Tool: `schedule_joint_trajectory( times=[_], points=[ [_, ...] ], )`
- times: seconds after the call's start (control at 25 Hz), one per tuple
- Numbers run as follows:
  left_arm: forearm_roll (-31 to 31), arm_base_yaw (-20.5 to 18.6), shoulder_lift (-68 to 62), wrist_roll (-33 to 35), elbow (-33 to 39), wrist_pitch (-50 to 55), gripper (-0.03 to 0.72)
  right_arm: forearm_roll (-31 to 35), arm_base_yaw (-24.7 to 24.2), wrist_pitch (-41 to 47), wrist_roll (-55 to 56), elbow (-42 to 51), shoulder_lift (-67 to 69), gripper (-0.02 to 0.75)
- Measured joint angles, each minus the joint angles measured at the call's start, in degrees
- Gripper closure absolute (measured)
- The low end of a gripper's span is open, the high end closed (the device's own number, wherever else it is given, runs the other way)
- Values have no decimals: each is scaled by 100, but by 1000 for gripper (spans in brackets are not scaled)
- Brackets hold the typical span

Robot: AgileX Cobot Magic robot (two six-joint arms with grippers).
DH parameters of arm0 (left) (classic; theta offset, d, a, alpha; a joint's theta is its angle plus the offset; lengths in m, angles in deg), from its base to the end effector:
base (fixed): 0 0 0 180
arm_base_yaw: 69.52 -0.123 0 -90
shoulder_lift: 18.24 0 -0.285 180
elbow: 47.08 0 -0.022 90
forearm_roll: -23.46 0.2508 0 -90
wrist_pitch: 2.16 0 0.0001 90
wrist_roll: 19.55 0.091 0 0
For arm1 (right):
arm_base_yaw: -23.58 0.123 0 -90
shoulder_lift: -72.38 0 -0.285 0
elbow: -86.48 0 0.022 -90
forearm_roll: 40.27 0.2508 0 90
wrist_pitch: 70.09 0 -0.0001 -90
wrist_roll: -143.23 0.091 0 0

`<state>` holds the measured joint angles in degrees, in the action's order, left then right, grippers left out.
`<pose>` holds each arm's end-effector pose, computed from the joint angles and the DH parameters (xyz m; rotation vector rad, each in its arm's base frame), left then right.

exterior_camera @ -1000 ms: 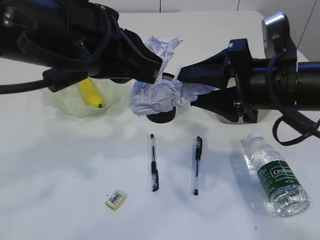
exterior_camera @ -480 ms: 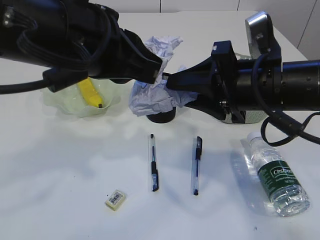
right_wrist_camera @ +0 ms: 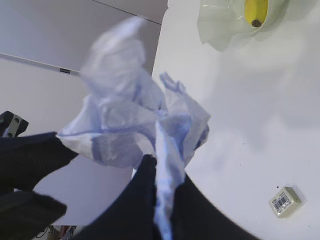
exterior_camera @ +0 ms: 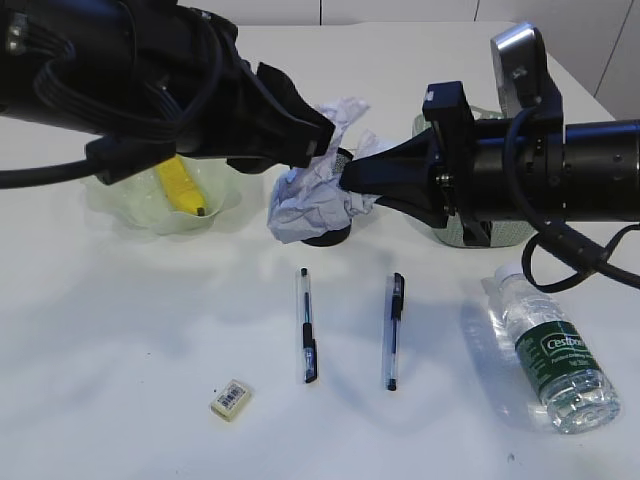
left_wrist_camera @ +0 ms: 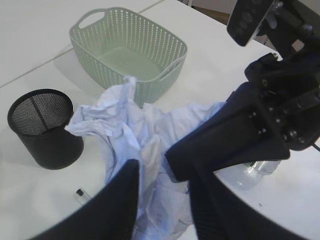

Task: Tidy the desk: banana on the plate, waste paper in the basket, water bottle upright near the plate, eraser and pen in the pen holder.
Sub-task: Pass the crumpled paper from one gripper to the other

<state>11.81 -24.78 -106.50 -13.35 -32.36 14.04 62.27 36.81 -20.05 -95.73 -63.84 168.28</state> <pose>0.2238 -0.2290 0.3290 0.7563 1.9884 -0.5828 0.2787 0.1355 0.2568 0.0481 2.1291 1.5126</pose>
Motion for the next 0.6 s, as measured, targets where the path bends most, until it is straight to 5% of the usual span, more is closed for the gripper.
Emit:
schedule_joint_trajectory(
  times=[0.24, 0.6],
  points=[
    [0, 0, 0, 0, 0, 0, 59, 0, 0, 0, 0, 0, 0, 737],
    [0, -95, 158, 0, 0, 140, 102, 0, 0, -244, 0, -118, 0, 738]
  ],
)
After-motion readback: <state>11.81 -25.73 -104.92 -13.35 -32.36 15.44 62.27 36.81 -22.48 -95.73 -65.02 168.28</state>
